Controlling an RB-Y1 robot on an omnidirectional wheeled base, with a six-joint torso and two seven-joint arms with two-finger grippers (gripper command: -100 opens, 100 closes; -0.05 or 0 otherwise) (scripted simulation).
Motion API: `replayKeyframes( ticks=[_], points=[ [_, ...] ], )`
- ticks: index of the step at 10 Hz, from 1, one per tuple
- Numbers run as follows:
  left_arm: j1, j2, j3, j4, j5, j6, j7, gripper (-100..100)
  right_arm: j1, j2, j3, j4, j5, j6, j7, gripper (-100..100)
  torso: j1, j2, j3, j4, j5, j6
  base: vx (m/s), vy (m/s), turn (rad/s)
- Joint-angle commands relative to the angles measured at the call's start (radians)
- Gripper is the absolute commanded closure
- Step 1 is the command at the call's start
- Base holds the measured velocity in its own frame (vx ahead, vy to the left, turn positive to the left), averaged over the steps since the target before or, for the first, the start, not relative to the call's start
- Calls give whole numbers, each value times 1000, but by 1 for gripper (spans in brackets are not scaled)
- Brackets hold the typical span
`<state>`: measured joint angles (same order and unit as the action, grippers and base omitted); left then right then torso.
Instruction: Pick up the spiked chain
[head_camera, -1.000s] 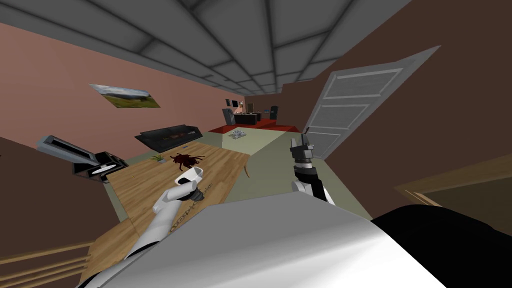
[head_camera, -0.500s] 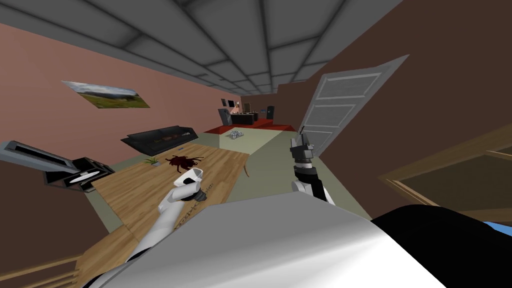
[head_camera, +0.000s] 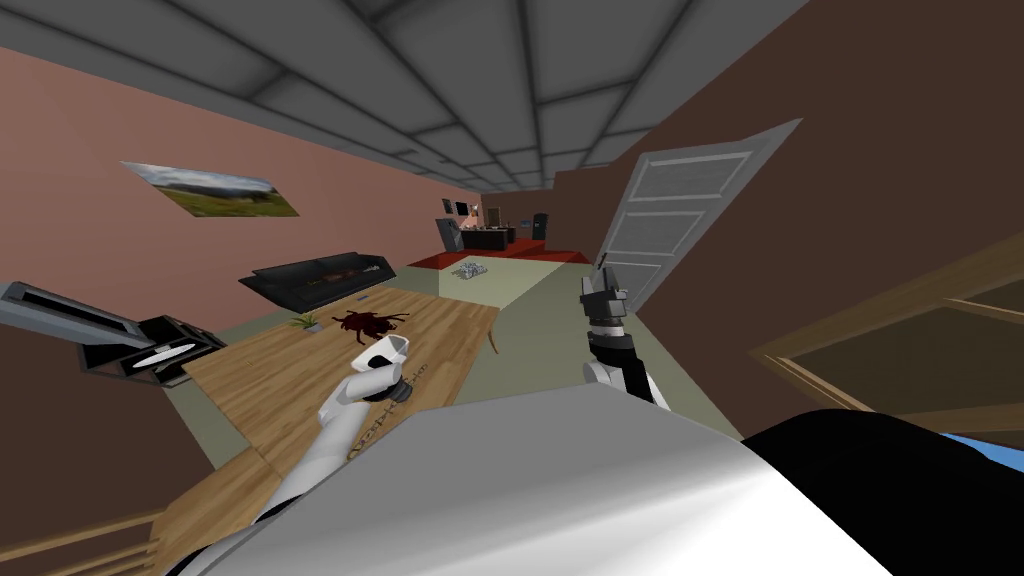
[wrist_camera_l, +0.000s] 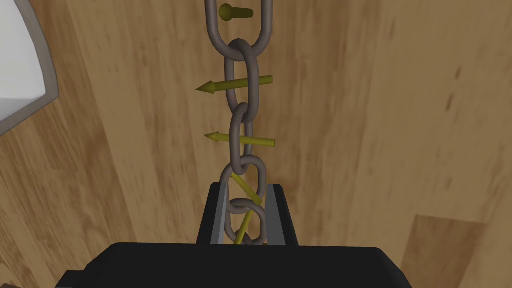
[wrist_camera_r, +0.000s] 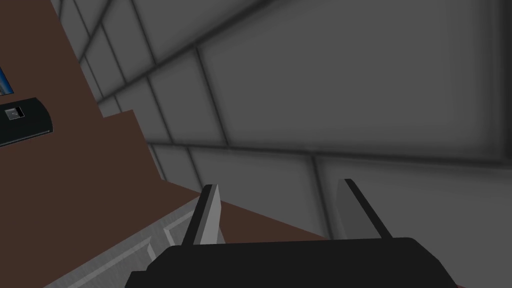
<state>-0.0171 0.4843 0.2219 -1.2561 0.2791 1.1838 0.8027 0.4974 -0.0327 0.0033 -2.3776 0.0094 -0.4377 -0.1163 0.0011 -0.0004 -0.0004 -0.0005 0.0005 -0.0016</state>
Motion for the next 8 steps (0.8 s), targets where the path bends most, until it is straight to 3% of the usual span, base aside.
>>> replayKeyframes(
  ticks=[1, 2, 3, 4, 5, 6, 8],
  points=[
    [0, 0, 0, 0, 0, 0, 0, 100, 0, 0, 0, 0, 0, 0, 0, 0, 0, 0, 0, 0, 0, 0, 0, 0, 0],
    [0, 0, 0, 0, 0, 0, 0, 100, 0, 0, 0, 0, 0, 0, 0, 0, 0, 0, 0, 0, 0, 0, 0, 0, 0],
    [0, 0, 0, 0, 0, 0, 0, 0, 0, 0, 0, 0, 0, 0, 0, 0, 0, 0, 0, 0, 0, 0, 0, 0, 0],
    [-8, 1, 17, 13, 3, 0, -30, 100, 0, 0, 0, 0, 0, 0, 0, 0, 0, 0, 0, 0, 0, 0, 38, -53, 133],
    [-15, 4, 39, 24, 8, 0, -64, 100, 0, 0, 0, 0, 0, 0, 0, 0, -3, -2, -1, -1, -1, -1, 76, -93, 183],
    [-15, 4, 39, 24, 8, 0, -69, 100, 0, 0, 0, 0, 0, 0, 0, 0, -6, -4, -2, -1, -1, 0, 60, -73, 55],
    [-30, 8, 81, 46, 16, 2, -135, 100, 0, 0, 0, 0, 0, 0, 0, 0, -5, -4, -2, -1, -1, 0, 43, -69, 105]
  ],
)
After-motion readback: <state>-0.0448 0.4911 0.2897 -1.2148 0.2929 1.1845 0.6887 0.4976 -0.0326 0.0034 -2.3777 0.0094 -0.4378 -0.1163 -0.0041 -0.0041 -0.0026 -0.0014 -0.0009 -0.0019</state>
